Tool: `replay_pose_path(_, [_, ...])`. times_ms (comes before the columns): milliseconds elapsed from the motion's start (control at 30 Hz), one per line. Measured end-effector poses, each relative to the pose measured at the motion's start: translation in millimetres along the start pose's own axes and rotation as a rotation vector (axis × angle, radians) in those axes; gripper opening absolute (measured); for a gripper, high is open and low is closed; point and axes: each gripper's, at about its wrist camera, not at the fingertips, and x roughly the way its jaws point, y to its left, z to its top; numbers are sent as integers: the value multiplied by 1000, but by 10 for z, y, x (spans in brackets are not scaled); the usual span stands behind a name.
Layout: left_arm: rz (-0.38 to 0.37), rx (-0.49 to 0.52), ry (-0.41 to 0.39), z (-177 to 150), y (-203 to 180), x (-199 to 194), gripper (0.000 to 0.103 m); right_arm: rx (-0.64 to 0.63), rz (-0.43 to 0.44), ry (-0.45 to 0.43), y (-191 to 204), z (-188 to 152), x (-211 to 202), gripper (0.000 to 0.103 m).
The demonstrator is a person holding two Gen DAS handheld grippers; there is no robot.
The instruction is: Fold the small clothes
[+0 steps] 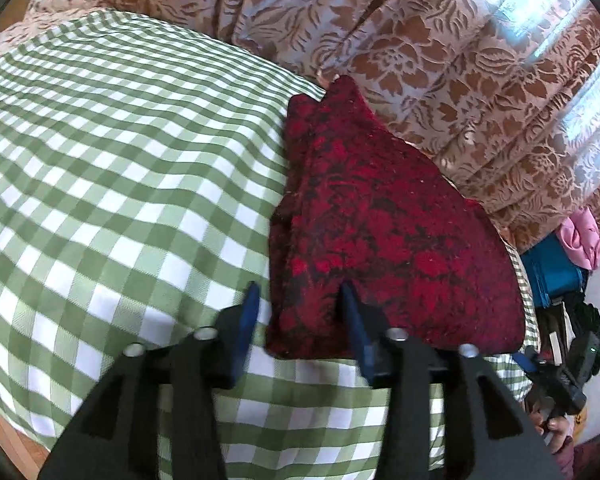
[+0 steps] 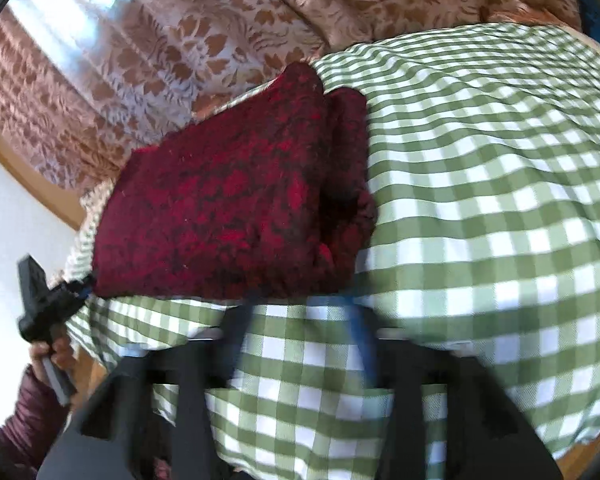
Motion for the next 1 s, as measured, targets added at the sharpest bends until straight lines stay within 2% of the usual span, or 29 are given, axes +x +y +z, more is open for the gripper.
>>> replay_pose_path(100, [-3, 5, 5, -9, -17, 5, 45, 3, 5, -25, -15, 74, -9, 79])
replay_pose_path(133, [-4, 14, 10, -10, -33, 5, 40, 3, 4, -26, -8, 105, 38, 79])
replay_pose_path(167, [-11, 21, 14, -13, -44, 5, 29, -8, 6, -21, 12, 118, 88, 76])
replay_pose_path(200, [-9, 37, 20, -13, -71, 2, 27, -25, 9, -6, 46, 130, 165, 67])
replay_pose_path(233, [6, 60, 18, -12, -102, -9, 19, -43, -4, 15, 88, 133, 262, 55])
replay_pose_path(267, [9, 77, 23, -13, -115, -23, 15, -60, -38, 31, 124, 123, 335, 50])
replay_pose_path(300, [8, 81, 24, -15, -116, -41, 14, -80, -68, 48, 145, 110, 400, 36])
replay_pose_path(333, [7, 84, 23, -17, -118, -70, 13, -83, -73, 49, 144, 96, 410, 29])
replay_pose_path(400, [4, 99, 23, -32, -117, -127, 12, -80, -64, 53, 122, 97, 328, 23])
replay_pose_path(500, [-3, 119, 39, -95, -116, -238, 12, -105, -37, 68, 109, 63, 80, 21])
replay_pose_path(700, [-19, 126, 93, -394, -120, -425, 12, -124, -19, 143, 56, -229, -227, 21])
replay_pose_path(767, [16, 151, 102, -454, -160, -446, 19, -112, -33, 171, 0, -316, -205, 21])
replay_pose_path(833, [68, 176, 61, -419, -214, -512, 26, -96, -7, 168, -31, -307, -205, 22])
replay_pose_path(900, [82, 190, 28, -338, -257, -576, 28, -75, -2, 147, -39, -237, -233, 33])
replay_pose_path(933, [115, 213, -3, -271, -315, -611, 31, -66, 4, 128, -42, -174, -263, 49])
replay_pose_path(1000, [169, 252, -43, -167, -403, -637, 37, -70, -14, 68, -13, -59, -341, 72])
